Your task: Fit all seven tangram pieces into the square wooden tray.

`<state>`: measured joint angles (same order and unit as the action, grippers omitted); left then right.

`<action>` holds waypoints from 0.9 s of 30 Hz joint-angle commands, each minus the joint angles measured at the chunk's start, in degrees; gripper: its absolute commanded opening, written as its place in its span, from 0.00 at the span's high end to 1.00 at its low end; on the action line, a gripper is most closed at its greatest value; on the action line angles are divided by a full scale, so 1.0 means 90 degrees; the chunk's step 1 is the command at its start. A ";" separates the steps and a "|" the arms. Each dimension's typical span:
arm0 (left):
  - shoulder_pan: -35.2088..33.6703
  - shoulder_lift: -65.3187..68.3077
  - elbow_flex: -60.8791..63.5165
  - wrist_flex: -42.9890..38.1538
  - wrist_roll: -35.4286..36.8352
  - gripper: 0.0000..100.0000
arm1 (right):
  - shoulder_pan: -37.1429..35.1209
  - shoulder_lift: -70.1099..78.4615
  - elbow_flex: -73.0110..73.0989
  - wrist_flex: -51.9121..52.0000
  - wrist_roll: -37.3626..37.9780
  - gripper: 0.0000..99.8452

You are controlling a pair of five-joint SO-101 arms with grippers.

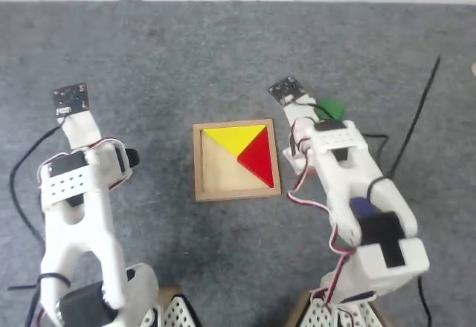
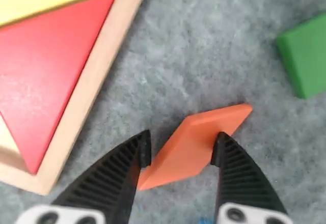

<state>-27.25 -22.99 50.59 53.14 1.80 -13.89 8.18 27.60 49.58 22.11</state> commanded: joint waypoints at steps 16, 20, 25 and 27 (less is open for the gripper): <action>0.0000 -0.0205 -0.0044 -0.0117 0.0029 0.75 | -0.0415 -0.1548 0.1123 -0.0181 0.0049 0.81; 0.0000 -0.0205 -0.0044 -0.0117 0.0029 0.75 | -0.0444 -0.2994 0.2305 -0.0796 0.0059 0.81; 0.0000 -0.0205 -0.0044 -0.0107 0.0029 0.75 | -0.1099 -0.3531 0.2960 -0.0962 0.0127 0.81; 0.0000 -0.0205 -0.0044 -0.0098 0.0029 0.75 | -0.1158 -0.3336 0.2940 -0.0962 0.0293 0.81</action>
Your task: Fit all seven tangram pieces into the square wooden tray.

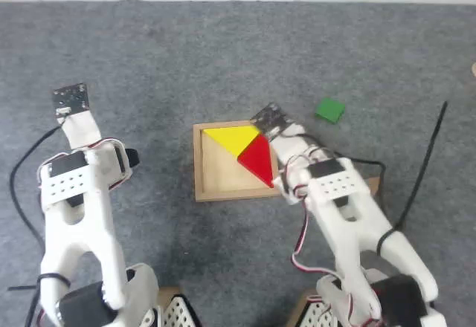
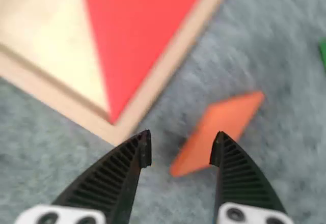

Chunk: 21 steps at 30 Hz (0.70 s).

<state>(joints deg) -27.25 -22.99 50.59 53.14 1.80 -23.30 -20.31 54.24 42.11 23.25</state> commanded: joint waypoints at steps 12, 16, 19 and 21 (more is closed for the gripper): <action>0.0000 -0.0205 -0.0044 -0.0088 0.0029 0.75 | 0.0357 0.2281 -0.1807 0.1255 0.0254 0.81; 0.0000 -0.0205 -0.0044 -0.0098 0.0029 0.75 | 0.0171 0.2574 -0.2100 0.1529 0.0313 0.81; 0.0000 -0.0205 -0.0044 -0.0107 0.0029 0.75 | -0.0142 0.2574 -0.1993 0.1607 0.0576 0.81; 0.0000 -0.0205 -0.0044 -0.0117 0.0029 0.75 | -0.0230 0.2545 -0.1973 0.1734 0.0684 0.81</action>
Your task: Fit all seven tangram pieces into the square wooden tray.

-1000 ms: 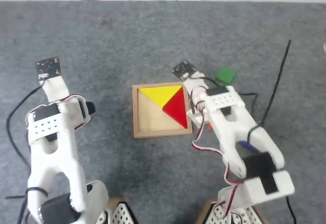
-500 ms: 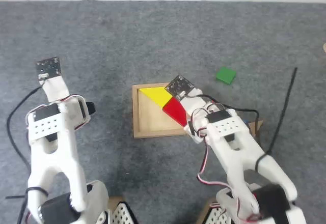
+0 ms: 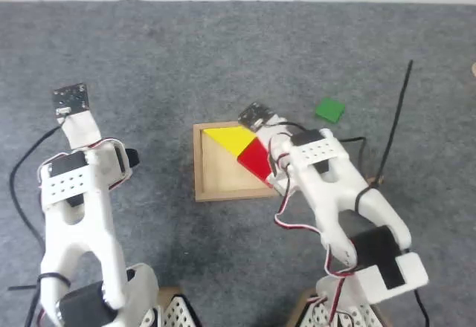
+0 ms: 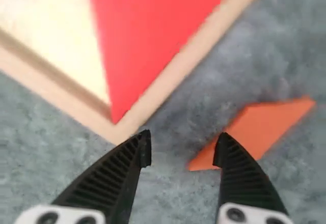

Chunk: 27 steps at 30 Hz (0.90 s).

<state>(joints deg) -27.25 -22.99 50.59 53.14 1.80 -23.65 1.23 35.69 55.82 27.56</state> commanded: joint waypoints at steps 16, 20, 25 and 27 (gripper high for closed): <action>0.0000 -0.0205 -0.0044 -0.0117 0.0029 0.75 | 0.0357 -0.2017 0.0840 0.0317 -0.0088 0.84; 0.0000 -0.0205 -0.0044 -0.0117 0.0029 0.75 | 0.1197 -0.3287 0.0879 0.0474 -0.0039 0.84; 0.0000 -0.0205 -0.0044 -0.0107 0.0029 0.75 | 0.1294 -0.3004 0.1026 0.0093 -0.0078 0.84; 0.0000 -0.0205 -0.0044 -0.0098 0.0029 0.75 | 0.0991 -0.2672 0.1074 -0.0083 -0.0107 0.84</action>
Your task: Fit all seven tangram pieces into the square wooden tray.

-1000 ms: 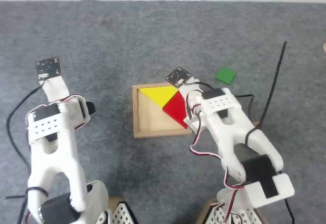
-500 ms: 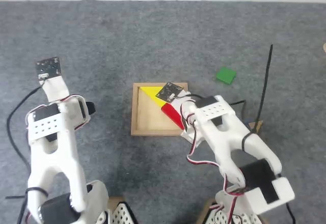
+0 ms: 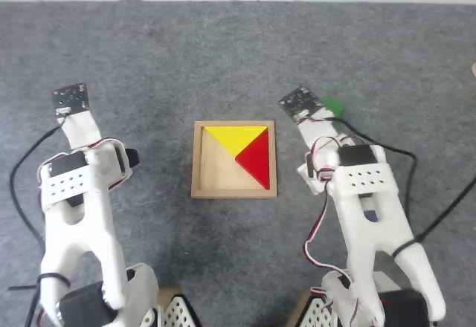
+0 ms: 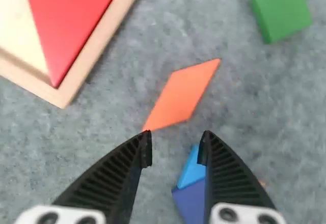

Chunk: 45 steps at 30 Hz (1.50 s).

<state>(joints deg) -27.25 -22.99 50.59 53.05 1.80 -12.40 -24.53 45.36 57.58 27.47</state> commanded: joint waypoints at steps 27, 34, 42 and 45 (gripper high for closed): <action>0.0000 -0.0205 -0.0044 -0.0078 0.0029 0.75 | 0.1177 0.2173 -0.0703 -0.1929 -0.0410 0.84; 0.0000 -0.0205 -0.0044 -0.0098 0.0029 0.75 | 0.0952 0.1353 -0.0713 -0.1841 -0.0059 0.84; 0.0000 -0.0205 -0.0034 -0.0078 0.0029 0.75 | 0.0171 0.2320 -0.0586 -0.2046 0.0020 0.84; 0.0000 -0.0205 -0.0034 -0.0078 0.0029 0.75 | 0.0063 0.2701 -0.0742 -0.1880 0.0147 0.84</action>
<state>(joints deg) -27.25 -22.99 50.59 53.05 1.80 -10.55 -1.58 41.32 40.09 26.95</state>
